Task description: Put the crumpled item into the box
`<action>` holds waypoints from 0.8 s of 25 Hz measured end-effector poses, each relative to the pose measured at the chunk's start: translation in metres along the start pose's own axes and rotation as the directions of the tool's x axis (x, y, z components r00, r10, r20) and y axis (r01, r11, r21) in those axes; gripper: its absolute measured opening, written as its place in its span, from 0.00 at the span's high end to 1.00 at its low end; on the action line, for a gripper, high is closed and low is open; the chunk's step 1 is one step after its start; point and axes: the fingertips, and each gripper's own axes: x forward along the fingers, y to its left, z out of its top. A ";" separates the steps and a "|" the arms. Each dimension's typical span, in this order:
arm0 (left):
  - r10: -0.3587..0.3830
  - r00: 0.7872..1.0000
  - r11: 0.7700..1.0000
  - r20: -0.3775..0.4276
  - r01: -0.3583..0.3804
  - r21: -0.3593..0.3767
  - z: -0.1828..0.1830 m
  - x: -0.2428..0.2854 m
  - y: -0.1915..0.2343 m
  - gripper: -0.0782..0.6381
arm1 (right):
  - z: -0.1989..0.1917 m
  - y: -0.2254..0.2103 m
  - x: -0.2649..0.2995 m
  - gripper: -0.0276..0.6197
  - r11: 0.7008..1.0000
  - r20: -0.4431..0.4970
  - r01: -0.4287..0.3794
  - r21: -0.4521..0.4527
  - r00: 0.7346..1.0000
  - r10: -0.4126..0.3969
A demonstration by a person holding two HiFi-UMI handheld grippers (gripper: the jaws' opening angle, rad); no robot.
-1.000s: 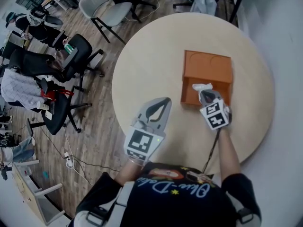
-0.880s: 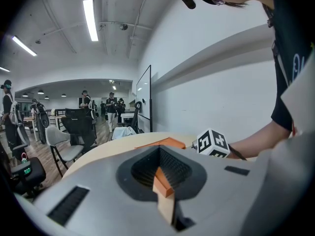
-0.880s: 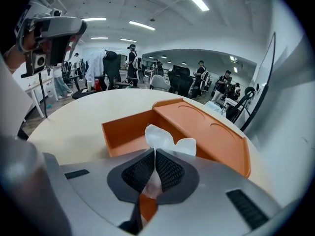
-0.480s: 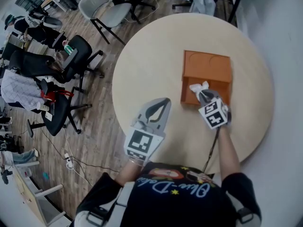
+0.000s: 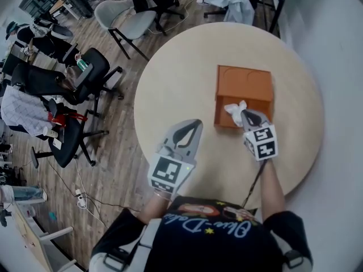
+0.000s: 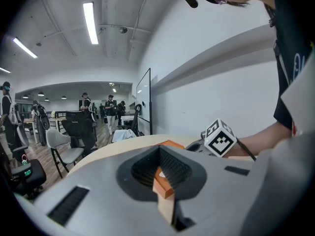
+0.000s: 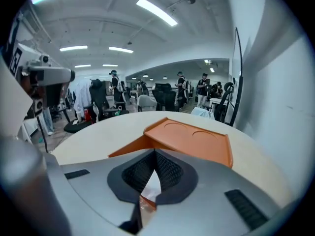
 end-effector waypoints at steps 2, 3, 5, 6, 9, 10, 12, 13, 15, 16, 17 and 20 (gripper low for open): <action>-0.003 1.000 1.000 0.002 0.003 0.011 0.002 -0.002 -0.001 0.90 | 0.013 -0.002 -0.015 0.96 0.999 0.073 0.002 0.038 0.997 -0.005; -0.005 1.000 1.000 0.002 0.005 0.018 0.002 -0.003 -0.002 0.90 | 0.019 -0.001 -0.023 0.96 0.998 0.107 -0.002 0.058 0.994 -0.005; -0.006 1.000 1.000 0.004 0.006 0.022 0.003 -0.005 -0.003 0.90 | 0.031 0.004 -0.040 0.96 0.996 0.162 -0.010 0.083 0.987 -0.004; -0.006 1.000 1.000 0.007 0.006 0.023 0.004 -0.006 -0.004 0.90 | 0.037 0.006 -0.049 0.96 0.996 0.186 -0.010 0.089 0.982 -0.007; -0.011 1.000 1.000 0.021 0.011 0.028 0.009 -0.009 -0.009 0.90 | 0.056 0.013 -0.078 0.96 0.995 0.261 -0.002 0.097 0.965 -0.023; -0.014 1.000 0.999 0.024 0.013 0.030 0.010 -0.010 -0.010 0.90 | 0.062 0.016 -0.087 0.96 0.995 0.286 -0.001 0.095 0.958 -0.027; -0.020 0.999 0.999 0.031 0.019 0.032 0.012 -0.012 -0.014 0.90 | 0.071 0.023 -0.102 0.96 0.997 0.325 -0.002 0.080 0.946 -0.024; -0.022 0.999 0.999 0.034 0.021 0.034 0.014 -0.013 -0.015 0.90 | 0.074 0.026 -0.108 0.96 0.998 0.336 -0.002 0.069 0.942 -0.022; -0.027 0.999 0.999 0.042 0.025 0.037 0.017 -0.015 -0.018 0.90 | 0.080 0.035 -0.120 0.96 0.999 0.352 -0.004 0.039 0.936 -0.009; -0.028 0.999 0.999 0.045 0.027 0.039 0.019 -0.016 -0.020 0.90 | 0.083 0.040 -0.126 0.96 1.000 0.360 -0.006 0.025 0.933 -0.003; -0.031 0.998 0.999 0.048 0.029 0.042 0.020 -0.018 -0.021 0.90 | 0.086 0.044 -0.131 0.96 1.000 0.369 -0.009 0.012 0.929 0.003; -0.040 0.998 0.998 0.056 0.037 0.048 0.025 -0.020 -0.023 0.90 | 0.095 0.052 -0.144 0.96 1.000 0.396 -0.009 -0.007 0.918 0.011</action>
